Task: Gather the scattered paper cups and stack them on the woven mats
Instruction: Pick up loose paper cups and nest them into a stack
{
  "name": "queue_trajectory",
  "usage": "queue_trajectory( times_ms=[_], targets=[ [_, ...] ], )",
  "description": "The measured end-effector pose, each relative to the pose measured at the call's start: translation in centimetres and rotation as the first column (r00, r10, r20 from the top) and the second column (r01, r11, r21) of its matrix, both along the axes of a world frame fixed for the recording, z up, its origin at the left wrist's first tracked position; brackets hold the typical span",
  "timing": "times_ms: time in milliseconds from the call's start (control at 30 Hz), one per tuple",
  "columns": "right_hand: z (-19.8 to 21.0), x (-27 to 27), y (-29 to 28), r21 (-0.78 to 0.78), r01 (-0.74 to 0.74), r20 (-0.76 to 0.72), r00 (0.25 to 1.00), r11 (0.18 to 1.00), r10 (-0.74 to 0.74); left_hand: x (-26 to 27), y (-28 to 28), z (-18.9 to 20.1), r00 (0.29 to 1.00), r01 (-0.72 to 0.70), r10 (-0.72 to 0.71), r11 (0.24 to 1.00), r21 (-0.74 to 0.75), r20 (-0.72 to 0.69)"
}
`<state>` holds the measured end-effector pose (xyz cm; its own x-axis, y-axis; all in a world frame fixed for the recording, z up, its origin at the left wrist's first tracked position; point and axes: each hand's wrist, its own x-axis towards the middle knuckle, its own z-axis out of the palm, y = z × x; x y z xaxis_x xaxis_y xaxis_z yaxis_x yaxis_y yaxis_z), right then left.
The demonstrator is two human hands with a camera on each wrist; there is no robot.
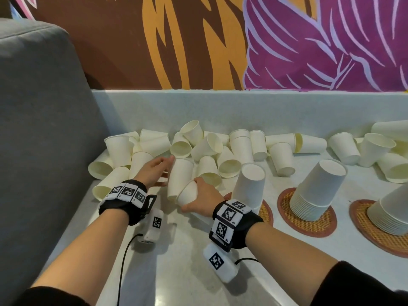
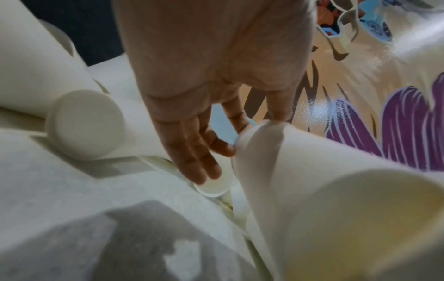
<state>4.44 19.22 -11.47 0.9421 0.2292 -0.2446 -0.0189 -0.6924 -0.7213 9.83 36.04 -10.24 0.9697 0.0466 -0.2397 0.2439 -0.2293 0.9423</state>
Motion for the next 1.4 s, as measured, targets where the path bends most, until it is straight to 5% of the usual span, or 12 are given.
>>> queue_trajectory(
  times_ms=[133,233,367,433,567,700,867,1133,1200,1267,1400],
  targets=[
    [-0.2,-0.1,0.1,0.184,0.194,0.022,0.979,0.964,-0.201,-0.1,-0.7,0.1,0.999,0.05,-0.051,0.996,0.072,0.01],
    [-0.1,-0.2,-0.2,0.225,0.191,0.057,0.976,0.956,-0.208,-0.3,-1.8,-0.1,0.981,0.195,-0.192,0.974,0.116,-0.042],
    [0.1,-1.0,-0.9,0.308,0.222,0.035,0.969,0.925,-0.244,0.3,-3.2,-0.5,0.988,0.07,-0.083,0.993,0.098,0.131],
    [-0.2,-1.3,-1.2,0.309,0.235,0.031,0.966,0.921,-0.257,1.1,-3.6,-0.8,0.976,0.107,-0.138,0.977,0.184,0.168],
    [-0.9,-1.6,-1.9,0.276,0.233,0.017,0.969,0.933,-0.247,2.1,-5.2,-1.1,0.888,0.385,-0.453,0.829,0.405,0.083],
    [-1.4,-1.9,-2.8,0.239,0.233,0.013,0.97,0.943,-0.243,2.6,-6.0,-1.9,0.808,0.477,-0.584,0.729,0.491,0.082],
    [-0.8,-2.1,-3.0,0.235,0.207,0.023,0.976,0.95,-0.219,2.9,-6.9,-1.9,0.899,0.215,-0.383,0.808,0.549,0.212],
    [0.5,-3.0,-3.0,0.326,0.177,0.056,0.977,0.929,-0.205,3.1,-2.7,2.9,0.948,-0.115,-0.001,0.931,0.346,0.318],
    [1.0,-3.2,-3.3,0.331,0.177,0.075,0.974,0.927,-0.212,2.3,-1.9,5.2,0.967,-0.019,-0.045,0.968,0.249,0.249],
    [1.5,-3.3,-3.4,0.344,0.171,0.091,0.973,0.923,-0.214,1.0,-1.6,7.0,0.97,0.177,-0.218,0.936,0.305,0.105],
    [3.1,-4.1,-3.1,0.389,0.102,0.119,0.98,0.915,-0.16,-1.3,-3.3,8.7,0.836,0.511,-0.527,0.652,0.561,-0.149]
  ],
)
